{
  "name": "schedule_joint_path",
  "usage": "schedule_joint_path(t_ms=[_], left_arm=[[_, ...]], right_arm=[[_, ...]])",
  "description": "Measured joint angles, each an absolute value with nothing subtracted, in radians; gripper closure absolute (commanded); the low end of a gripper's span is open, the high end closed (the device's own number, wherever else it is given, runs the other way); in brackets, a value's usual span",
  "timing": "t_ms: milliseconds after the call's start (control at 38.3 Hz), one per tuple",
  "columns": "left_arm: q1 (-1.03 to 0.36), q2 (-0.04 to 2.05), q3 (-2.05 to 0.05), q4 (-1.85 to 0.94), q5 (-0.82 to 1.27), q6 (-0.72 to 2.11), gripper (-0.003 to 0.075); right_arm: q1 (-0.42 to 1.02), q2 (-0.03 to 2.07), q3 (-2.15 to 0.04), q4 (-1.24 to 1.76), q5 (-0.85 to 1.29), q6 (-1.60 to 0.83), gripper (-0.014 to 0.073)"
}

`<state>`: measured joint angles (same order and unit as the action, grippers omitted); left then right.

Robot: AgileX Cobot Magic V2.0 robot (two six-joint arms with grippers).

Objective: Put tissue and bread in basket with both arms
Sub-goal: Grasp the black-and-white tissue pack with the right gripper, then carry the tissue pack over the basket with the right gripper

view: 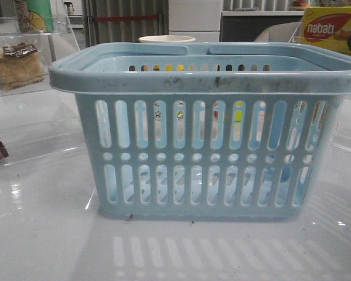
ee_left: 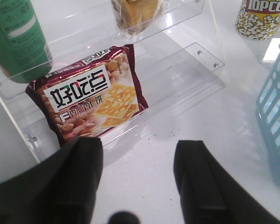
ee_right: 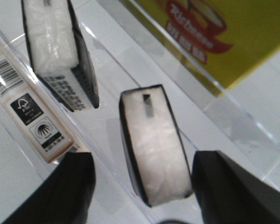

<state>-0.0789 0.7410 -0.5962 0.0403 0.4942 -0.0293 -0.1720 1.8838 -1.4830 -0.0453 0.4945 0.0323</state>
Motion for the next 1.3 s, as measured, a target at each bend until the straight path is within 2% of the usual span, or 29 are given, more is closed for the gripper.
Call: schedule_joint_path(t_ms=[157, 261, 574, 861, 1096, 1304], left_arm=[[-0.079, 0.741, -0.596, 0.04, 0.494, -0.029, 0.0319], [-0.079, 0.741, -0.596, 0.04, 0.494, -0.029, 0.0319], [-0.079, 0.741, -0.596, 0.04, 0.494, -0.029, 0.0319], [-0.079, 0.741, -0.596, 0.04, 0.494, -0.029, 0.0319], [-0.079, 0.741, -0.596, 0.04, 0.485, -0.029, 0.0319], [-0.079, 0.741, -0.596, 0.04, 0.473, -0.029, 0.0319]], right_arm=[[-0.172, 1.888, -1.483, -0.045, 0.476, 0.032, 0.0352], [-0.172, 1.888, -1.483, -0.045, 0.467, 0.032, 0.0413], [-0.172, 1.841, -1.483, -0.041, 0.465, 0.032, 0.0419], [-0.149, 1.619, -1.483, 0.048, 0.544, 0.032, 0.0419], [0.031, 1.472, -1.483, 0.064, 0.681, -0.021, 0.0419], [0.241, 1.449, -1.483, 0.113, 0.795, -0.047, 0.0419]])
